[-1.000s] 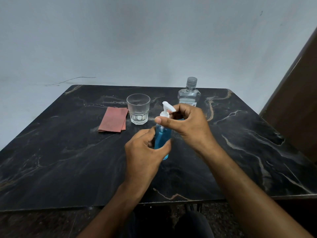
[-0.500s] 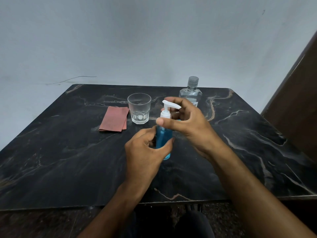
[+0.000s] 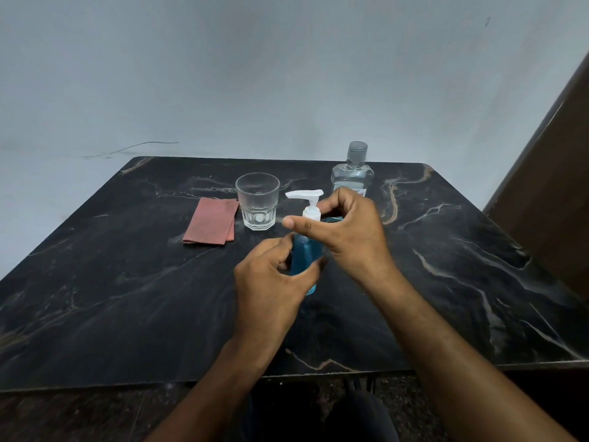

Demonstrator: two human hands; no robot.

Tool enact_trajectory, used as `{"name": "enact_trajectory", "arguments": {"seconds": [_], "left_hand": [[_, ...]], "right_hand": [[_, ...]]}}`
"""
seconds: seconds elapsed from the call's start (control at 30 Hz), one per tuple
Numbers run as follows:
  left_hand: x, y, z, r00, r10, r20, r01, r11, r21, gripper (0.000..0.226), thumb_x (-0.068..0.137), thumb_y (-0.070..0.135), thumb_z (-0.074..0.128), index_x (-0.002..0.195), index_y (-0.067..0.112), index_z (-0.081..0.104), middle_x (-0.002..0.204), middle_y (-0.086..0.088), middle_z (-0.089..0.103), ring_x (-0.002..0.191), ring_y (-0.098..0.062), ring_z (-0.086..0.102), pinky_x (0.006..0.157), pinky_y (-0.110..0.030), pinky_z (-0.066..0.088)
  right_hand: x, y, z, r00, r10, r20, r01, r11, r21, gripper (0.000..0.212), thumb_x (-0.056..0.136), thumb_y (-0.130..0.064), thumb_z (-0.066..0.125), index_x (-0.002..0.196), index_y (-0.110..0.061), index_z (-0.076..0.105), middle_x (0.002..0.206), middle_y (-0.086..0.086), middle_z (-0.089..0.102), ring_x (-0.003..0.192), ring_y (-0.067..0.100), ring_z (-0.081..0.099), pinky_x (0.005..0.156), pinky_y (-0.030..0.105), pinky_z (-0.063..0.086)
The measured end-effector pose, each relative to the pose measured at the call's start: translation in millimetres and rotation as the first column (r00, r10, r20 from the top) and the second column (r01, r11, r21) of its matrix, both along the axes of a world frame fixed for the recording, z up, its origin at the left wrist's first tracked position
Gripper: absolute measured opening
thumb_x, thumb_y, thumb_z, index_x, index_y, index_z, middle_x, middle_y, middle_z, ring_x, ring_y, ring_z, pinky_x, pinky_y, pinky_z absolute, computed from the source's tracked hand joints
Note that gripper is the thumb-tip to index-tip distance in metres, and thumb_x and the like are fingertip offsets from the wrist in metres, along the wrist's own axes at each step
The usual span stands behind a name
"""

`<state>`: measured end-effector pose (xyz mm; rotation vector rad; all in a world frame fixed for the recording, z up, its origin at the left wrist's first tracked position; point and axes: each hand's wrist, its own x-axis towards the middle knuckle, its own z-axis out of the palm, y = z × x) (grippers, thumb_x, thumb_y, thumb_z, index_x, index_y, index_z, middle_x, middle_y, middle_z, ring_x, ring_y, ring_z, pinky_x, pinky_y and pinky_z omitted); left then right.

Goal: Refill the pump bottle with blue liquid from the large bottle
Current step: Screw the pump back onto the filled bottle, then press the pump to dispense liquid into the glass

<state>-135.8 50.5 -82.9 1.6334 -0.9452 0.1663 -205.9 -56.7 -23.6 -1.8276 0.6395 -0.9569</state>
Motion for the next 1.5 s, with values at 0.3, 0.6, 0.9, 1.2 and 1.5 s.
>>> {"name": "enact_trajectory", "arguments": {"seconds": [0.3,0.6,0.9,1.2,1.5], "left_hand": [[3.7,1.1,-0.9,1.0,0.008,-0.007,-0.008,1.0,0.014,0.039,0.075,0.032,0.088,0.11,0.02,0.077,0.083,0.013,0.066,0.072,0.003,0.06,0.061,-0.007,0.047],[3.2,-0.3,-3.6,0.999,-0.005,-0.05,0.006,1.0,0.015,0.038,0.074,0.036,0.087,0.108,0.024,0.077,0.083,0.014,0.067,0.069,0.0,0.063,0.061,-0.012,0.053],[3.7,-3.8,-5.2,0.996,-0.013,-0.09,0.013,1.0,0.001,0.043,0.067,0.037,0.091,0.106,0.027,0.078,0.082,0.012,0.069,0.07,-0.007,0.066,0.062,-0.022,0.058],[7.8,-6.8,-12.1,0.952,-0.206,-0.225,0.219,0.975,0.034,0.071,0.07,0.023,0.092,0.136,0.025,0.064,0.114,0.009,0.073,0.097,-0.006,0.072,0.086,-0.023,0.061],[40.5,-2.8,-19.3,0.972,-0.113,-0.207,0.138,0.984,0.112,0.049,0.081,0.021,0.085,0.127,0.029,0.07,0.107,0.017,0.068,0.088,-0.006,0.066,0.082,-0.028,0.06]], "right_hand": [[-8.4,-6.5,2.2,0.988,0.134,0.074,-0.137,0.99,0.036,0.029,0.071,-0.021,0.088,0.093,-0.005,0.077,0.09,0.005,0.078,0.085,0.015,0.074,0.075,0.025,0.06],[-4.2,-6.8,-2.8,0.989,0.133,0.061,-0.137,0.988,0.075,0.034,0.066,-0.026,0.091,0.089,-0.01,0.072,0.072,-0.008,0.072,0.069,0.002,0.068,0.062,0.015,0.053],[-12.9,-10.7,-4.8,0.961,0.197,-0.195,-0.209,0.977,-0.042,0.039,0.067,-0.026,0.091,0.1,-0.015,0.074,0.092,0.003,0.077,0.088,0.024,0.074,0.076,0.051,0.061],[-27.6,-26.2,-5.4,0.986,0.044,-0.161,-0.064,0.99,-0.127,0.058,0.061,-0.018,0.095,0.113,-0.014,0.071,0.096,-0.001,0.077,0.089,0.011,0.073,0.084,0.036,0.061],[-44.5,-45.1,-16.4,0.983,-0.03,-0.181,0.004,0.99,-0.14,0.071,0.061,-0.015,0.093,0.126,-0.015,0.065,0.104,0.001,0.074,0.095,0.014,0.071,0.085,0.032,0.06]]}}
